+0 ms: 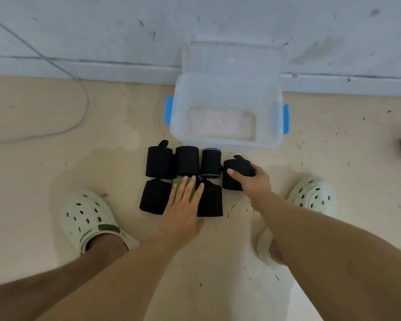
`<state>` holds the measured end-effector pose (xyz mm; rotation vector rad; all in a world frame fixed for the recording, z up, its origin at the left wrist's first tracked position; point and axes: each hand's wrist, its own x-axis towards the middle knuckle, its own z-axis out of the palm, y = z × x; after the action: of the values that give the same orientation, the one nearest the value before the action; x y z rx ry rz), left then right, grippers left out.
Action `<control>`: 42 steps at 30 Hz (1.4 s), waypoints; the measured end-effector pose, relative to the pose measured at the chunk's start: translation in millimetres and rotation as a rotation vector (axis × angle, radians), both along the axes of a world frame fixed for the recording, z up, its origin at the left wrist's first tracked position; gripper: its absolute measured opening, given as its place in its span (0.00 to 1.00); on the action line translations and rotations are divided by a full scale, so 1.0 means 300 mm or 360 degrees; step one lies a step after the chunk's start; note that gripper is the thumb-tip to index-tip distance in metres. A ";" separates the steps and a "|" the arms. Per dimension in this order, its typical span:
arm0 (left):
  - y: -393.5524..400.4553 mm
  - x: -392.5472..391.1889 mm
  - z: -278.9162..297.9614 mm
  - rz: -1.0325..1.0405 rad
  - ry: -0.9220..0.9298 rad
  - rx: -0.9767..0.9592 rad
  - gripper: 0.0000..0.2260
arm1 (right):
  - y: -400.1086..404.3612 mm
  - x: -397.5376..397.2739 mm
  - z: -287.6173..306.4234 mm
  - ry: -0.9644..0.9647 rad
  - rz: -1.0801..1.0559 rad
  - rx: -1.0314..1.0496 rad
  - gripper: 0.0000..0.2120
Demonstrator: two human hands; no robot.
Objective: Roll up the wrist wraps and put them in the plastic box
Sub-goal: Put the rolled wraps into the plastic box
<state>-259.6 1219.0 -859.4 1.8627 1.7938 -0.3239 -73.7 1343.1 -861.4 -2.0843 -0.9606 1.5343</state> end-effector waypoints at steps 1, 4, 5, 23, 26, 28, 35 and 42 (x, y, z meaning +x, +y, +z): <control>0.009 -0.004 0.002 -0.0040 -0.0029 0.0027 0.40 | -0.008 0.004 0.000 -0.0094 0.0123 0.0066 0.35; 0.063 0.000 0.023 -0.0233 -0.0085 0.0052 0.38 | -0.024 0.036 -0.016 -0.0533 0.0534 0.0214 0.41; 0.087 0.013 0.034 -0.0247 -0.0099 0.0047 0.37 | -0.025 0.050 -0.013 -0.0676 0.0628 0.0273 0.42; 0.552 -0.306 0.223 -0.1151 0.0429 0.0348 0.39 | 0.105 0.091 0.080 -0.1149 0.2593 0.0495 0.41; 0.493 -0.324 0.124 -0.1078 0.0272 0.0422 0.41 | 0.119 0.121 0.047 -0.0943 0.2471 0.0513 0.38; 0.458 -0.311 0.065 -0.0990 0.0202 0.0655 0.39 | 0.112 0.127 0.013 -0.0830 0.2404 0.0542 0.36; 0.460 -0.247 0.032 -0.0486 -0.0232 0.1027 0.23 | 0.077 0.079 -0.052 -0.0635 0.2064 0.0592 0.35; 0.458 -0.232 0.023 -0.0392 -0.0259 0.0949 0.21 | 0.009 0.137 0.053 -0.0148 0.1676 0.0823 0.34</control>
<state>-329.1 1356.5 -852.6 2.4387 1.6625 0.3100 -32.6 1345.8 -845.5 -1.2915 -2.4140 1.3143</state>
